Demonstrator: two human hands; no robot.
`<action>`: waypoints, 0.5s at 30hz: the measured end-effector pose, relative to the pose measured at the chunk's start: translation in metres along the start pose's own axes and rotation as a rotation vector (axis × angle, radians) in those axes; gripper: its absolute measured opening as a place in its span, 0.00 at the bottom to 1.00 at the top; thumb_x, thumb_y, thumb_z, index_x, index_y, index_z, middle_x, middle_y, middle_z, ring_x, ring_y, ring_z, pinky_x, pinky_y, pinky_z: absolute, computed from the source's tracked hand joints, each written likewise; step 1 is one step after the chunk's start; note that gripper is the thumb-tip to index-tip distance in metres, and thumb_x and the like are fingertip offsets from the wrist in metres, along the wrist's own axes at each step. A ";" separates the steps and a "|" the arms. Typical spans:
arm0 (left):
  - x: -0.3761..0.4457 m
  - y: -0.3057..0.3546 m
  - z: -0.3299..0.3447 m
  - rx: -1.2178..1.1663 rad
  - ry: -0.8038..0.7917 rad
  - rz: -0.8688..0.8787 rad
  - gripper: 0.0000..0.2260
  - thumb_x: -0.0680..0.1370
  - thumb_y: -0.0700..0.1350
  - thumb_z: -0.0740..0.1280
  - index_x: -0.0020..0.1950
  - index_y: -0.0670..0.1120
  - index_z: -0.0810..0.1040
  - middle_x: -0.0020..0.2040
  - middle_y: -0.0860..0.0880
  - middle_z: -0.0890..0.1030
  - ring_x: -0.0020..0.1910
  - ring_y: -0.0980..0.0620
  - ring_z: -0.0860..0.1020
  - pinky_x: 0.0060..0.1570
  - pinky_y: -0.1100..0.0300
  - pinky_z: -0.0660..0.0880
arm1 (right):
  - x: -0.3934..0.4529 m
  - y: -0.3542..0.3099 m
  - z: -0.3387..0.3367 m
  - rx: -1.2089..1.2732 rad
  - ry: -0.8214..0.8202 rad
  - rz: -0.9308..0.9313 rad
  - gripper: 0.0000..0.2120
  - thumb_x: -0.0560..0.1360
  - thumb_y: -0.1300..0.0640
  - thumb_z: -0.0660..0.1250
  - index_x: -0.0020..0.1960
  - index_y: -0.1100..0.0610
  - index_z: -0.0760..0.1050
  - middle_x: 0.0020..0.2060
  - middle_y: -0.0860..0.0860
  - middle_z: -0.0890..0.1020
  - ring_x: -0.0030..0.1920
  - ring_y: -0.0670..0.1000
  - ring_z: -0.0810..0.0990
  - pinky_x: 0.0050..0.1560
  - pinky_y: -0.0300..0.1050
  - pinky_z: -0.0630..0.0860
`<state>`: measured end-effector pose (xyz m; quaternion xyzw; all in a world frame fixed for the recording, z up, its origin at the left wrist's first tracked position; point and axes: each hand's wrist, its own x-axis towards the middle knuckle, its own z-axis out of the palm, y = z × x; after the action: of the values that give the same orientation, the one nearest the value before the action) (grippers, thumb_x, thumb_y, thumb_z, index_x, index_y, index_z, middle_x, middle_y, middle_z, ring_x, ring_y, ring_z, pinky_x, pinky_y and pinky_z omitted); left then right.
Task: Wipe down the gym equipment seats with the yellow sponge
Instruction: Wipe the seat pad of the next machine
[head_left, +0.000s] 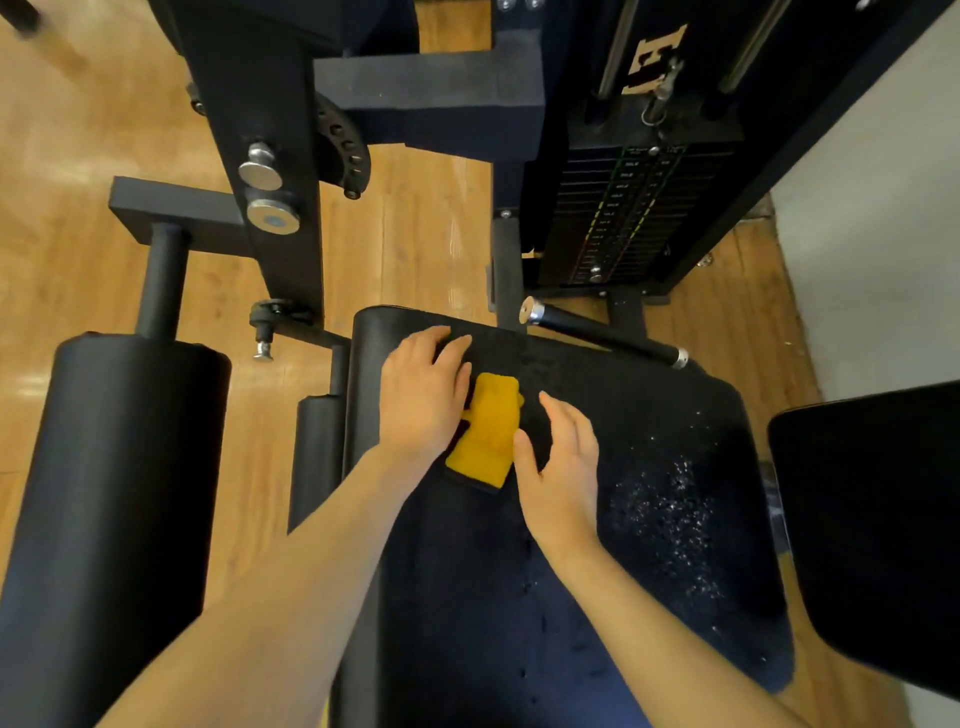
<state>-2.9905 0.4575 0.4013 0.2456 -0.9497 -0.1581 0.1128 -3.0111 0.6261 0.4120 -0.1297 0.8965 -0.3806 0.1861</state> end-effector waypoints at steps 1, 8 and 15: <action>0.001 -0.005 0.004 0.015 -0.009 0.027 0.13 0.78 0.42 0.67 0.62 0.43 0.79 0.62 0.41 0.78 0.61 0.40 0.75 0.58 0.45 0.71 | 0.002 -0.003 0.001 0.009 -0.008 -0.015 0.24 0.79 0.49 0.62 0.74 0.48 0.62 0.71 0.46 0.64 0.70 0.44 0.62 0.64 0.37 0.62; -0.005 -0.014 0.023 0.007 -0.066 0.027 0.15 0.77 0.36 0.68 0.63 0.40 0.78 0.67 0.38 0.74 0.69 0.37 0.69 0.67 0.44 0.65 | 0.018 -0.021 0.022 -0.112 -0.162 -0.137 0.29 0.76 0.48 0.68 0.74 0.48 0.63 0.72 0.46 0.61 0.71 0.46 0.58 0.66 0.40 0.62; -0.005 -0.013 0.022 0.014 -0.066 0.027 0.15 0.77 0.37 0.68 0.64 0.41 0.78 0.67 0.39 0.74 0.68 0.38 0.70 0.68 0.45 0.65 | 0.032 -0.005 0.013 -0.140 -0.090 -0.068 0.24 0.76 0.62 0.68 0.71 0.52 0.69 0.71 0.47 0.64 0.70 0.48 0.62 0.64 0.35 0.59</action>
<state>-2.9871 0.4548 0.3755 0.2283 -0.9572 -0.1579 0.0817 -3.0340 0.6027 0.3997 -0.1899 0.9067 -0.3169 0.2037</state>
